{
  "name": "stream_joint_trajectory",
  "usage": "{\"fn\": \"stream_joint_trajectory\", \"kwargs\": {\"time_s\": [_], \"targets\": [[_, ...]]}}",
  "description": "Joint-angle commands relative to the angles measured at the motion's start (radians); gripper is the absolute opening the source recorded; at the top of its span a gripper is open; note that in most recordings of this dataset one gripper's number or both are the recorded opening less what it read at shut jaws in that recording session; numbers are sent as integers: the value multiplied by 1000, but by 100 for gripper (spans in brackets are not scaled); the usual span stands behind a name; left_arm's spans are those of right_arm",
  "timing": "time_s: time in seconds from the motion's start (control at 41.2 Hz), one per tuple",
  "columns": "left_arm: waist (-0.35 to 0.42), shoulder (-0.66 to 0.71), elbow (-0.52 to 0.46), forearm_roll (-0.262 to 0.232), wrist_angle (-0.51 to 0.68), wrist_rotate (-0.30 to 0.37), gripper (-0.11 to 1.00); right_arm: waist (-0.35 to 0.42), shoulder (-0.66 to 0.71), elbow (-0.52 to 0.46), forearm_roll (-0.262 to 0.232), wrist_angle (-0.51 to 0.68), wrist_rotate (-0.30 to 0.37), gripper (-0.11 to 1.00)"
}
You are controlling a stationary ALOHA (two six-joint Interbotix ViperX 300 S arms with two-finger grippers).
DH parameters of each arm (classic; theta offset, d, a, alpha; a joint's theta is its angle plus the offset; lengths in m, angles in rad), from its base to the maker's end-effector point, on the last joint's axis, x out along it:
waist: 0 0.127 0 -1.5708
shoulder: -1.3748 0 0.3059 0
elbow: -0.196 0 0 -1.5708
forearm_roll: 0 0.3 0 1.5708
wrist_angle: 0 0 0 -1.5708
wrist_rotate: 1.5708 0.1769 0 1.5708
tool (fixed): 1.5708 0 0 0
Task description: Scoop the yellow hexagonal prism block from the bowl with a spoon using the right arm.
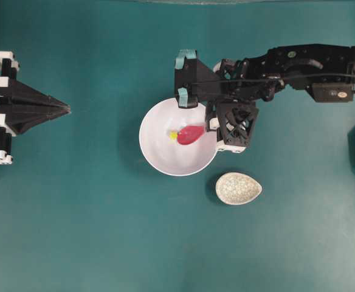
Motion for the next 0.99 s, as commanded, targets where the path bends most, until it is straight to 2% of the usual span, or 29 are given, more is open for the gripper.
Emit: {"fn": "stream_joint_trajectory", "kwargs": {"time_s": [0.0, 0.679, 0.97], "targets": [[2, 6, -21, 3, -11, 2, 3, 5, -12, -25, -2, -12, -2, 25], [2, 6, -21, 3, -11, 2, 3, 12, 23, -60, 6, -63, 0, 25], [2, 5, -21, 3, -11, 2, 3, 17, 23, -63, 31, -86, 8, 25]]}}
